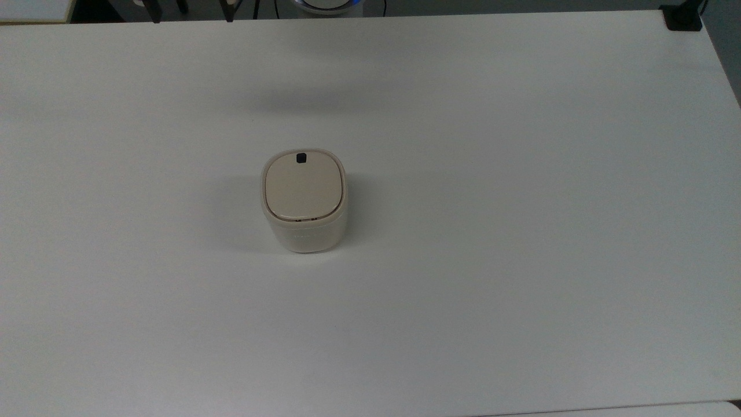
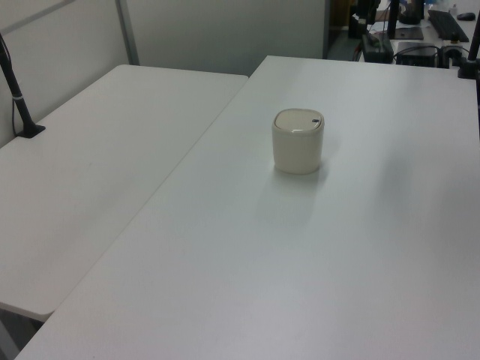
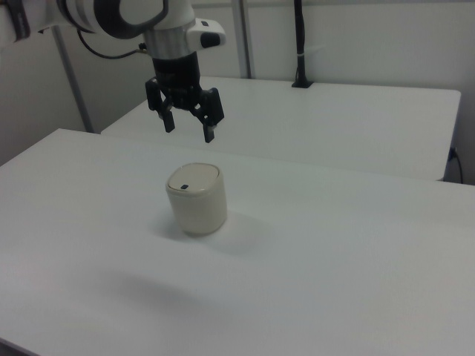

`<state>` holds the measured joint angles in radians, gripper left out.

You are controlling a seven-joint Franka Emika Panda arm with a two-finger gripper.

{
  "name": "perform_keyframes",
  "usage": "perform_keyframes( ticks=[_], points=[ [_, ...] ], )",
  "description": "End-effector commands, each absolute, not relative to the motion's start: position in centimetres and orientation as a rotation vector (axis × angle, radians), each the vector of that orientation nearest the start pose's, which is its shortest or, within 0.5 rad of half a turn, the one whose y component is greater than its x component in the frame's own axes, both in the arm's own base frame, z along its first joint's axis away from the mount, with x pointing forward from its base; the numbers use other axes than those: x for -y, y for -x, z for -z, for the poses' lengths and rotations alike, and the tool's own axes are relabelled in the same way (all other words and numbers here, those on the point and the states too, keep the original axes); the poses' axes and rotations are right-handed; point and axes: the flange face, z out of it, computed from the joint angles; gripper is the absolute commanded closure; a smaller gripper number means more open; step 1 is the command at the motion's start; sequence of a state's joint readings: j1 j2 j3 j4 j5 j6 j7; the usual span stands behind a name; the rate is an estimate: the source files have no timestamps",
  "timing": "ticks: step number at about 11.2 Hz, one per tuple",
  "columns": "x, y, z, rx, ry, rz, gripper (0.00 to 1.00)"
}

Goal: Open the trash bin
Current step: 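Move the gripper over the cream trash bin's lid button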

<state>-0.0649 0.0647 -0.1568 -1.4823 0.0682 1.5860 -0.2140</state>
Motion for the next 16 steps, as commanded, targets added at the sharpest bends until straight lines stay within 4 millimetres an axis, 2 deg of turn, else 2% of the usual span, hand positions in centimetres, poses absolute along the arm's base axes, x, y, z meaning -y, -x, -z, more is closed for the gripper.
perform_keyframes(
  ticks=[1,8,12,14,15,16],
  points=[
    [14.4,-56.5,-61.9,-0.02,3.118,0.09,0.0],
    [13.3,-55.6,-62.0,0.004,3.092,-0.001,0.0],
    [13.8,-56.6,-61.6,0.013,3.101,0.05,0.0],
    [13.7,-57.4,-60.0,0.111,3.083,0.021,0.0],
    [13.6,-57.6,-59.8,0.11,3.05,0.032,0.06],
    [13.4,-57.9,-59.5,0.117,3.024,0.051,0.26]
  ],
)
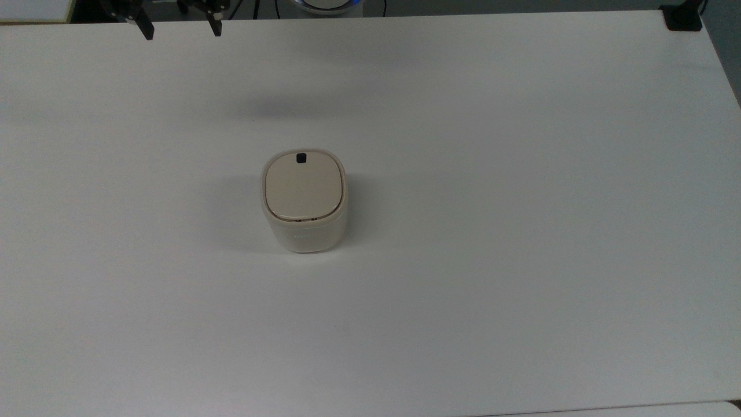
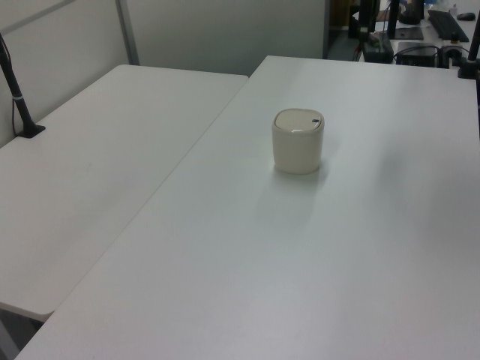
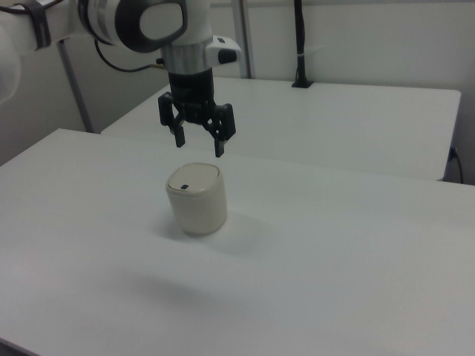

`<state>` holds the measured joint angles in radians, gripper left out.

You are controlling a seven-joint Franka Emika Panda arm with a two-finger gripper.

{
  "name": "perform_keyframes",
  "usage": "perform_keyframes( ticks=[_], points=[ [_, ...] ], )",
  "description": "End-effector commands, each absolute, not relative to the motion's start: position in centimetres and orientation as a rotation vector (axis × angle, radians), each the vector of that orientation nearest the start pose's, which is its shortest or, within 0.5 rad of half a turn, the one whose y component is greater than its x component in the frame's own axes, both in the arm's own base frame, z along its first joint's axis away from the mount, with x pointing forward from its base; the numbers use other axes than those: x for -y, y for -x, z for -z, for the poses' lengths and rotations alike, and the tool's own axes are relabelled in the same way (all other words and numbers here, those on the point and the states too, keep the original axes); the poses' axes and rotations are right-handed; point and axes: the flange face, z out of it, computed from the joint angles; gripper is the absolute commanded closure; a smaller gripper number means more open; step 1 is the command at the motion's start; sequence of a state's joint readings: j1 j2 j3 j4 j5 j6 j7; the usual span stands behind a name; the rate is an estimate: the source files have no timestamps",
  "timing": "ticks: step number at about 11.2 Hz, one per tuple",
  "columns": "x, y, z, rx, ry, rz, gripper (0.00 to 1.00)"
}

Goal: Open the trash bin
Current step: 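Move the gripper over the cream trash bin's lid button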

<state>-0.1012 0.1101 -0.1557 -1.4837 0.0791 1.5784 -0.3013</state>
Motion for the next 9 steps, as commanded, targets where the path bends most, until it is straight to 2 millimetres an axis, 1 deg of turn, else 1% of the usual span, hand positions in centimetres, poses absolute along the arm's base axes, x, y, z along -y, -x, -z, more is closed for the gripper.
perform_keyframes(
  ticks=[1,2,3,4,5,6,7,9],
  points=[
    [13.1,-58.5,-59.3,0.174,3.017,0.09,0.58],
    [12.4,-58.9,-59.1,0.234,2.985,0.112,0.86],
    [12.1,-59.4,-58.9,0.252,2.959,0.141,1.0],
    [11.8,-60.0,-59.4,0.286,2.962,0.219,1.0],
    [11.0,-60.8,-59.5,0.294,2.969,0.28,1.0],
    [8.2,-62.3,-58.0,0.338,2.966,0.278,1.0],
    [6.2,-63.1,-56.9,0.38,2.96,0.27,1.0],
    [2.3,-64.8,-53.5,0.395,2.96,0.193,1.0]
  ],
)
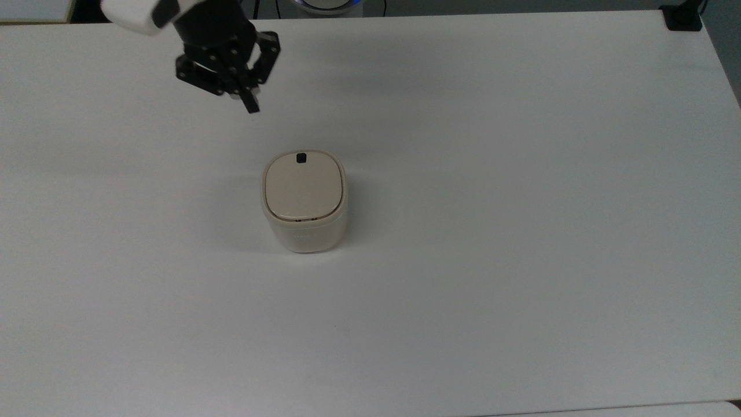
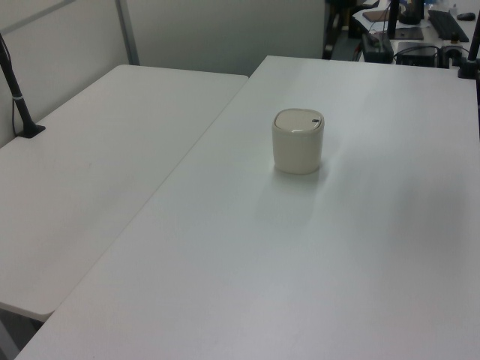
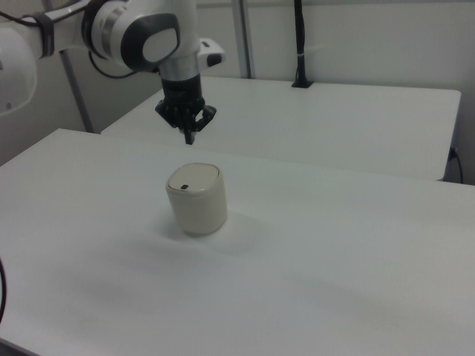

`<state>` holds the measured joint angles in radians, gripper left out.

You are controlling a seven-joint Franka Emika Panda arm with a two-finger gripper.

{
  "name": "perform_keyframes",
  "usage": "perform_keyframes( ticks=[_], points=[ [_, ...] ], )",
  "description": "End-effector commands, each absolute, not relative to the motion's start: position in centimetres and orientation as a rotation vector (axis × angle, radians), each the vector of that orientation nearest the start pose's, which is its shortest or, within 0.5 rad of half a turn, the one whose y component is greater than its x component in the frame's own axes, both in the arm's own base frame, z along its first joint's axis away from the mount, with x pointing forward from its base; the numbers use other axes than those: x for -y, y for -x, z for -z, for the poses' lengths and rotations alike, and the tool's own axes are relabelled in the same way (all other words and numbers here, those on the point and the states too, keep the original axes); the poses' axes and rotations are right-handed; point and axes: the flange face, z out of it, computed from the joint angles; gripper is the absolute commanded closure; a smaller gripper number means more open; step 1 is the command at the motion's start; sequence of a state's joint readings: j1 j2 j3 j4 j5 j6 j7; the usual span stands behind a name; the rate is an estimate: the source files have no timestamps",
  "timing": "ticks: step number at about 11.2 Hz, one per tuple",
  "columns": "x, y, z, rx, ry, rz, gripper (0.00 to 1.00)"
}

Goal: Open the trash bin
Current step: 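Lower the closed gripper onto the dark button on the lid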

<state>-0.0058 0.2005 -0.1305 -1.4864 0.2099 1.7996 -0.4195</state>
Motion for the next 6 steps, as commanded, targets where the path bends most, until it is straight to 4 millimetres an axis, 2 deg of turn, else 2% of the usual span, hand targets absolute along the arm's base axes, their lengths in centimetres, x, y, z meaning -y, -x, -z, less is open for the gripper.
perform_keyframes(
  ticks=[1,2,4,6],
  points=[
    [1.0,-65.4,-52.2,0.414,2.966,0.176,1.0],
    [0.3,-66.1,-51.2,0.414,2.972,0.205,1.0],
    [-1.8,-67.6,-47.7,0.403,2.998,0.181,1.0],
    [-2.3,-68.3,-45.7,0.405,3.037,0.174,1.0]
  ],
)
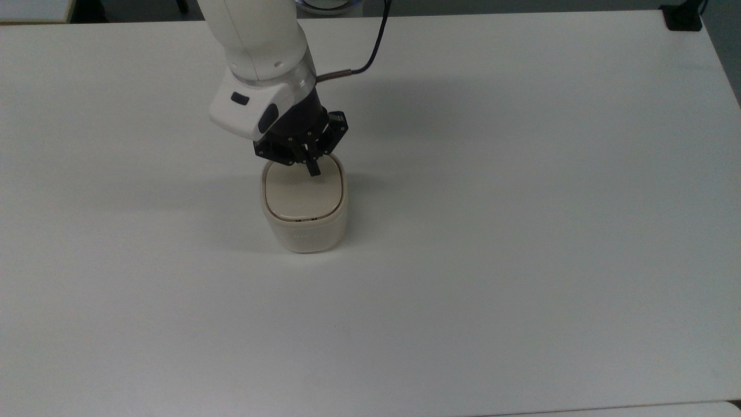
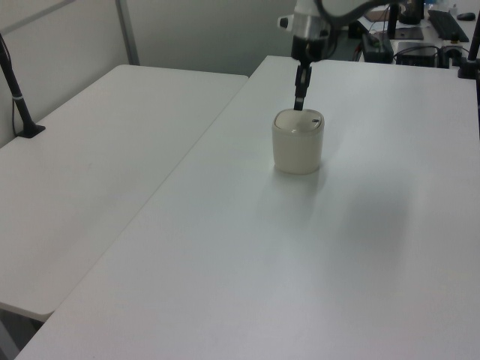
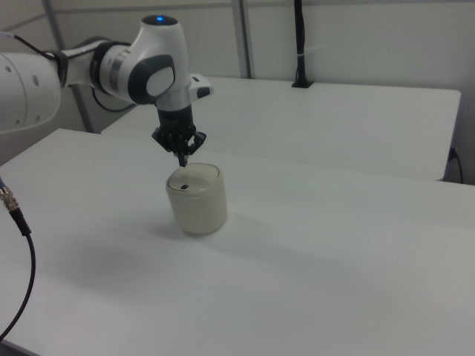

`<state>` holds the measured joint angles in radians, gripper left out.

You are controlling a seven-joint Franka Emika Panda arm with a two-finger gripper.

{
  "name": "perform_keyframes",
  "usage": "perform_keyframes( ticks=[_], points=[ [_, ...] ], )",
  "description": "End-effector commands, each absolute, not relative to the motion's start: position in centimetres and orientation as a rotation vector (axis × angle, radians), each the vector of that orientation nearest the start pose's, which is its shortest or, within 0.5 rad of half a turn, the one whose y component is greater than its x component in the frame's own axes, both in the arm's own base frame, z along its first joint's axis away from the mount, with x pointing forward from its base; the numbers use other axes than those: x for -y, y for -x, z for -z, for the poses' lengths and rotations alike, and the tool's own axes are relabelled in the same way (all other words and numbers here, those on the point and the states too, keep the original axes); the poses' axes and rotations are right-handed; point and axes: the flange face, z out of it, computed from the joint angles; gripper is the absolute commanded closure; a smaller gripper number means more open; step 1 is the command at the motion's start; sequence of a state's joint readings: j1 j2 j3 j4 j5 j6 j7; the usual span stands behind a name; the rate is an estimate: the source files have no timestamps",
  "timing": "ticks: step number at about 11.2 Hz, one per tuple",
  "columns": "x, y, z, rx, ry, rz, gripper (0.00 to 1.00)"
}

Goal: Open the trash bin
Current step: 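Lower the closed gripper onto the dark button on the lid, then press down on the lid button with the gripper fingertips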

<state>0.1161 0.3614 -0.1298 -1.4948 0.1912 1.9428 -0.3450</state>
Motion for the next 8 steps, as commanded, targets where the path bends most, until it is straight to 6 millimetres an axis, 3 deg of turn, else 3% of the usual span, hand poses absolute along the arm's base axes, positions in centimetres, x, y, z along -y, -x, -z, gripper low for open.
perform_keyframes(
  ticks=[1,3,6,7,8],
  points=[
    [-2.3,-68.4,-44.6,0.408,3.04,0.148,1.0],
    [-2.2,-68.2,-42.8,0.424,3.045,0.093,1.0],
    [-2.2,-67.8,-42.0,0.424,3.047,0.052,1.0],
    [-2.2,-67.7,-42.7,0.422,3.045,0.059,1.0],
    [-1.3,-66.9,-44.9,0.411,3.042,0.038,1.0]
  ],
)
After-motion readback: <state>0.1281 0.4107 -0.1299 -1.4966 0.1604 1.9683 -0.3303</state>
